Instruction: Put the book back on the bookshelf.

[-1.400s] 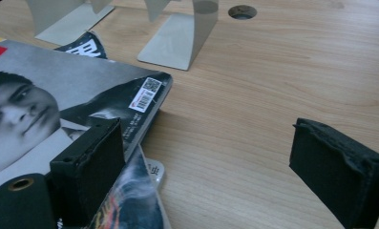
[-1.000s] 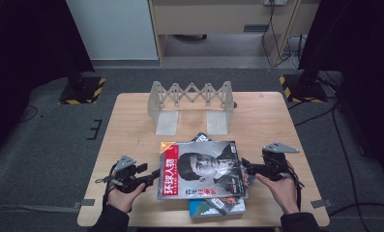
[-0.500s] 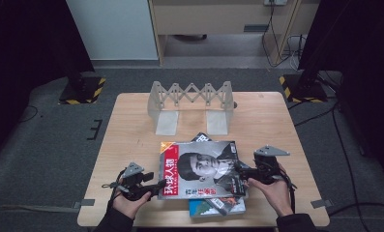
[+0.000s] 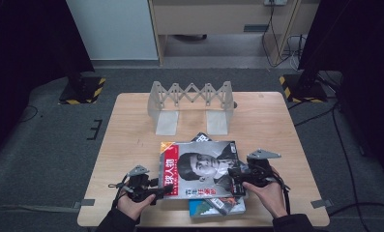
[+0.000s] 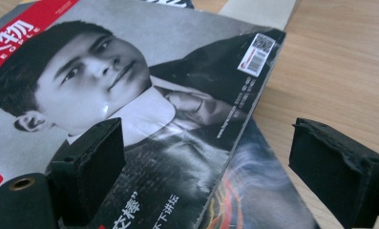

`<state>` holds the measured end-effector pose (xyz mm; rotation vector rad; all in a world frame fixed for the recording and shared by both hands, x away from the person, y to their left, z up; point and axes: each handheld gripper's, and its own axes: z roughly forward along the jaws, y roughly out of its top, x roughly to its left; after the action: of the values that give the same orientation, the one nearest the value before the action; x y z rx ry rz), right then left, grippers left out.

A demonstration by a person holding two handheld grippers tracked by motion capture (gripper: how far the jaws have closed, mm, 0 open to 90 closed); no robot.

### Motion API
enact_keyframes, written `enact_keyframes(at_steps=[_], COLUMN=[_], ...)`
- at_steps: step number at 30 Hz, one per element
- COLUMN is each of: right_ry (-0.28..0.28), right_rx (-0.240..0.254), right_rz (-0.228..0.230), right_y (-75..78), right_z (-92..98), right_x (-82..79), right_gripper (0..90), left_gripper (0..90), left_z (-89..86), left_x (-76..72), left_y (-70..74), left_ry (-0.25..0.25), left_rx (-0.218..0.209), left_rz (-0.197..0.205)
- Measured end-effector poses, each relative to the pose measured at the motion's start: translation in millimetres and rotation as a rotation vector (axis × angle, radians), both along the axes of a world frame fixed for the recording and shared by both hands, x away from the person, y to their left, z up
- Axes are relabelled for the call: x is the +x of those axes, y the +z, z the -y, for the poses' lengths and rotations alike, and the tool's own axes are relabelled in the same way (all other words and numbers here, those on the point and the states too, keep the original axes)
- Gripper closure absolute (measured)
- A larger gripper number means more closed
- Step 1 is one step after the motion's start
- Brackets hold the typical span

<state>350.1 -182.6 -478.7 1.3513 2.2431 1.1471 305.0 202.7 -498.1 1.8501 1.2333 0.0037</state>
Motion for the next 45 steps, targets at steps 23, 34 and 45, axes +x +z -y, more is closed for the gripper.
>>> enact_keyframes(at_steps=[23,34,45], right_ry=[0.024,0.026,0.012], right_rx=[-0.002,0.001,0.054], right_rz=[-0.017,-0.015,-0.022], right_y=[-13.1,-13.6,-8.4], right_z=[-5.7,-6.0,2.7], right_x=[-0.5,-0.4,2.2], right_gripper=[12.2,12.1,12.9], left_gripper=[45.3,56.4,75.4], left_z=[-5.5,2.2,1.8], left_x=[1.2,12.7,15.4], left_y=[12.1,9.3,20.6], left_ry=[-0.028,-0.032,0.000], left_rx=[-0.206,-0.219,-0.227], left_rz=[0.008,-0.036,-0.026])
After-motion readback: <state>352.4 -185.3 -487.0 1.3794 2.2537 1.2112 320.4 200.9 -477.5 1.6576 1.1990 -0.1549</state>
